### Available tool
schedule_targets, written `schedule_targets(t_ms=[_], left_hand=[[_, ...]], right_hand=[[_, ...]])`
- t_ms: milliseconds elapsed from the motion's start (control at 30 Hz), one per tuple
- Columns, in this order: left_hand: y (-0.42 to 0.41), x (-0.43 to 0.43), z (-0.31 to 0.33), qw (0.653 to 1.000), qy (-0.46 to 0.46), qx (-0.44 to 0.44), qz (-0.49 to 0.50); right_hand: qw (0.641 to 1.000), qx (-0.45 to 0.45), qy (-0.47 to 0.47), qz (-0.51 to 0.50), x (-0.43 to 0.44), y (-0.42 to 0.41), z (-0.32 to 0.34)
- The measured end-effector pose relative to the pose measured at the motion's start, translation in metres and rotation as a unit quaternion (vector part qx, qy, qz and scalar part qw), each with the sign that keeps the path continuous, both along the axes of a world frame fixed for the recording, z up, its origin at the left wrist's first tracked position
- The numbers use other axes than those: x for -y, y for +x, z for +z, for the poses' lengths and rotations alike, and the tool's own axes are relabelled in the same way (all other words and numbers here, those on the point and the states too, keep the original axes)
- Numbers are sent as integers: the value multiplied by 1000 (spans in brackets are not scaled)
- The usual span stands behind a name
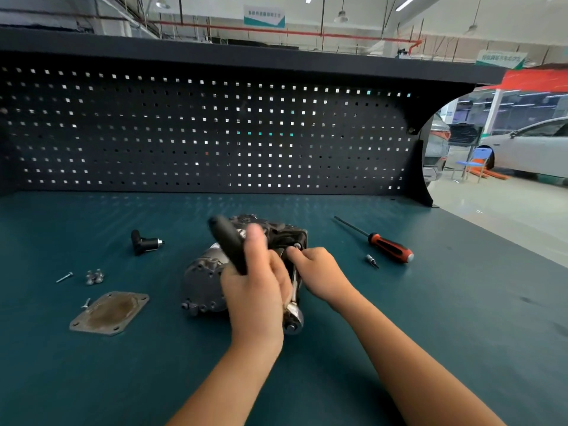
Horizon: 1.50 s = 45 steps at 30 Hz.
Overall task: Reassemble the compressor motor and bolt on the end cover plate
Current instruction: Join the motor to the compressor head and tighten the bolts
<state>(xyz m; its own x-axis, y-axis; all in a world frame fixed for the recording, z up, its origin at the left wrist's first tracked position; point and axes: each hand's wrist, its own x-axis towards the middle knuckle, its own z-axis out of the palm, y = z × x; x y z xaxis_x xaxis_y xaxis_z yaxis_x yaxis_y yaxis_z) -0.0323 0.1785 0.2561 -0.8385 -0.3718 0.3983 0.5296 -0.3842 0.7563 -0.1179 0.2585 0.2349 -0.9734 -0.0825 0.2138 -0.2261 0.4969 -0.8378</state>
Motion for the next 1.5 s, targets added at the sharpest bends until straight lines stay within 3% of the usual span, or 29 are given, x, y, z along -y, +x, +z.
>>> schedule_targets(t_ms=[67, 100, 133, 167, 233, 267, 300, 367, 400, 500, 533, 600, 667, 800, 1000, 1167, 1233, 1333, 1400, 1433, 1500], left_hand=[[1, -2, -2, 989, -136, -51, -21], [1, -2, -3, 968, -234, -82, -43], [0, 0, -4, 927, -352, -112, -62], [-1, 2, -6, 861, -485, -132, -78], [-3, 9, -11, 695, -696, -171, -55], [-5, 13, -12, 649, -734, -196, -35], [-5, 16, -9, 637, -739, -216, -29], [-4, 22, -3, 655, -717, -234, -43], [-2, 25, -1, 688, -687, -227, -56], [-2, 32, 7, 869, -471, -110, -106], [-3, 33, 11, 912, -384, -71, -126], [-5, 37, 17, 959, -252, -33, -128], [-8, 40, 23, 981, -158, -15, -107], [-6, 43, 25, 992, -107, 0, -71], [17, 43, 25, 958, -262, -59, -105], [32, 97, 25, 949, -263, -35, -169], [30, 126, 19, 938, -330, -8, -106], [28, 140, 5, 862, -503, 18, 58], [31, 134, -1, 827, -551, 11, 109], [30, 130, -2, 827, -551, 7, 117], [29, 122, -4, 863, -498, 13, 87]], right_hand=[[1000, -2, -3, 15, -6, 1, -2], [999, -13, -21, 23, -8, 1, -4], [999, -42, -9, 30, -8, 4, -3], [998, -60, 18, 29, -9, 7, 0], [998, -56, 21, 14, -12, -6, -8], [998, -51, 12, -18, -15, -13, -10], [997, -70, 23, -37, -18, -15, -8], [997, -66, 4, -48, -34, -22, -11], [999, -31, -4, -15, -42, -26, -14], [991, 73, 0, 115, -54, -32, -29], [987, 83, 1, 137, -52, -33, -34], [985, 85, -24, 151, -52, -38, -40], [980, 101, -41, 164, -51, -39, -40], [976, 117, -23, 180, -52, -40, -39], [993, 56, 54, 94, -48, -35, -36], [973, 118, -118, 162, -40, -22, -31], [966, 133, -189, 111, -32, -19, -27], [915, 198, -339, 92, -21, -17, -23], [877, 221, -419, 79, -16, -15, -20], [871, 223, -432, 71, -14, -13, -19], [884, 228, -403, 60, -8, -9, -18]])
